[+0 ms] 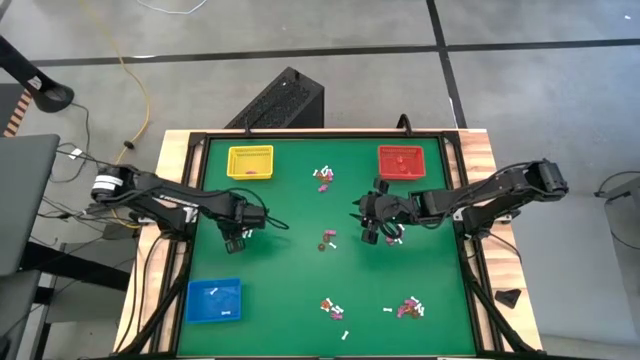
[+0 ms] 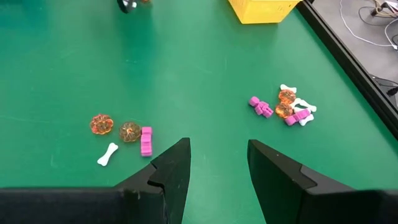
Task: Sort Halloween decoration
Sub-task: Put the white bone toy into the blue bin
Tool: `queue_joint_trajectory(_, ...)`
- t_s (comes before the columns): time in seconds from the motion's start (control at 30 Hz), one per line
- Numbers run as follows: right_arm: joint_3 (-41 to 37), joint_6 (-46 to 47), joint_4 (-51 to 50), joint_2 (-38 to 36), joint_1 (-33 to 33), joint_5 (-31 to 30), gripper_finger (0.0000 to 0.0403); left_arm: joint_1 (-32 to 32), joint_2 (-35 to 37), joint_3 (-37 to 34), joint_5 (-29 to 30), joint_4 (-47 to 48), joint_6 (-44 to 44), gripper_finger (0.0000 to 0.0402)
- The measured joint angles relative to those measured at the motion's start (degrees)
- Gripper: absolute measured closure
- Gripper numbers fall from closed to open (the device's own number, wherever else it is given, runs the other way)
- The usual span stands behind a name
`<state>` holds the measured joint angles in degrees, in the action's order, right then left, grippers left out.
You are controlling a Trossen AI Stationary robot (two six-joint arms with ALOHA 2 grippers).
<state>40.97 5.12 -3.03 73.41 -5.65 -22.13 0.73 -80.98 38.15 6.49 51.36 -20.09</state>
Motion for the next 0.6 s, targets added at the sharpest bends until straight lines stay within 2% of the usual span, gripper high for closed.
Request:
queue_joint_trajectory(0.17,0.00,0.00,-0.03,0.00,-0.02,0.04,0.0214,2.22,-1.13,-0.08,-0.36,-0.83,1.00,0.0307)
queue_joint_trajectory(0.3,0.00,0.00,-0.13,0.00,-0.33,0.07,0.0214,3.67,-1.04,-1.35,-3.44,-2.56,2.72,0.0321)
queue_joint_trajectory(0.6,0.00,0.03,-1.12,0.00,-0.70,0.17,0.0214,5.36,-0.98,-2.10,-5.75,-3.10,1.56,0.0395)
